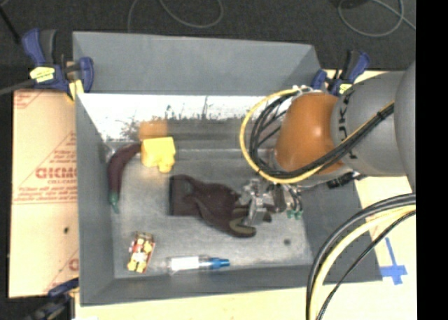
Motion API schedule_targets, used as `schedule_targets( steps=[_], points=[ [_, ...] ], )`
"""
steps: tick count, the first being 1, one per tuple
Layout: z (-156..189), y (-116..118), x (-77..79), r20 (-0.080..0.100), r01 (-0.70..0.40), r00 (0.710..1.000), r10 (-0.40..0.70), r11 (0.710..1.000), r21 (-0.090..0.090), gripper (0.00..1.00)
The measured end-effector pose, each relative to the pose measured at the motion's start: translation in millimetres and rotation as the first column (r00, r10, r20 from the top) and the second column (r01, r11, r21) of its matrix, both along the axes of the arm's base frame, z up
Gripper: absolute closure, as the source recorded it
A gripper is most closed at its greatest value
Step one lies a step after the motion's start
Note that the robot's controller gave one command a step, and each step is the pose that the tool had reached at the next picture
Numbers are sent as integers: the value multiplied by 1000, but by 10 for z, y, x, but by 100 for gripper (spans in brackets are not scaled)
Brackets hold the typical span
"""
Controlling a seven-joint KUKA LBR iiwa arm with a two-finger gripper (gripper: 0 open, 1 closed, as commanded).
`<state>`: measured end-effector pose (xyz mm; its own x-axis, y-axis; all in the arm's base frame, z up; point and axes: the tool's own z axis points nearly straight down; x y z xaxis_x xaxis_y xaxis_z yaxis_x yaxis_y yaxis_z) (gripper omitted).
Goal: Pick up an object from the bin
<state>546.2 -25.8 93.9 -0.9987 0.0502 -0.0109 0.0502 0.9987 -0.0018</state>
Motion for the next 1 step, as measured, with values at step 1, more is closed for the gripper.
schedule_targets(
  steps=[1],
  points=[
    [0,0,0,0,-1,1000,1,1000,0,100]
  ],
)
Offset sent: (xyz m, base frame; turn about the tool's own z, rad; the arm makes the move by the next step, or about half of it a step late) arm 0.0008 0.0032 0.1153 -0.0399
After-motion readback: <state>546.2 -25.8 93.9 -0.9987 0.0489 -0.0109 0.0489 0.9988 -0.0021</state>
